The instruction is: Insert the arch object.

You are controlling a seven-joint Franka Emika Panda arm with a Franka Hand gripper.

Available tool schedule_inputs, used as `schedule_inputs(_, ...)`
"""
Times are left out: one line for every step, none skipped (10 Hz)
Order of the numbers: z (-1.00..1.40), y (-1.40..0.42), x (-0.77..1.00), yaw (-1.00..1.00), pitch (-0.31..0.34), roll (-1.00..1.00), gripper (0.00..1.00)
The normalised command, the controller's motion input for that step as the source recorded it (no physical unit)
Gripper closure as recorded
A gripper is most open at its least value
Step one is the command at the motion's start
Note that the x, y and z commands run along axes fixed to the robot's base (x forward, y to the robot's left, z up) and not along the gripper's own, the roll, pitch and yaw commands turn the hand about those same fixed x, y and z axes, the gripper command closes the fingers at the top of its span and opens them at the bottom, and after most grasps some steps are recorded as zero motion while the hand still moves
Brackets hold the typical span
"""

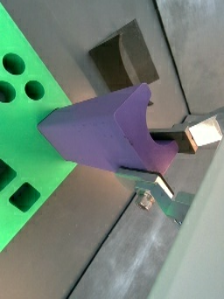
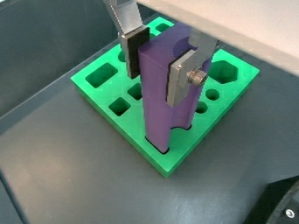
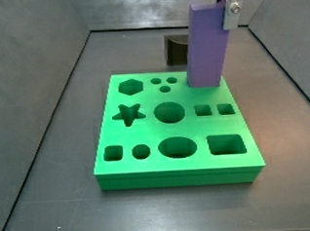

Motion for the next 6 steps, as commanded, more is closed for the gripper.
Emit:
schedule_inputs(-0.17,0.00,0.01,0.01,0.049,0.00,1.00)
schedule_inputs(-0.24,-0.01,0.15,0.00,0.087,0.11,1.00)
schedule_inputs(-0.33,-0.04,0.40,0.00,0.161,0.13,1.00)
schedule_inputs(-0.29,-0.01,0.41,-0.04,0.149,0.08,1.00)
schedule_inputs(-0.30,0.00,0.41,-0.05,0.159,0.11,1.00)
schedule_inputs(-0.31,0.00,0.33,-0.03,0.124,0.07,1.00)
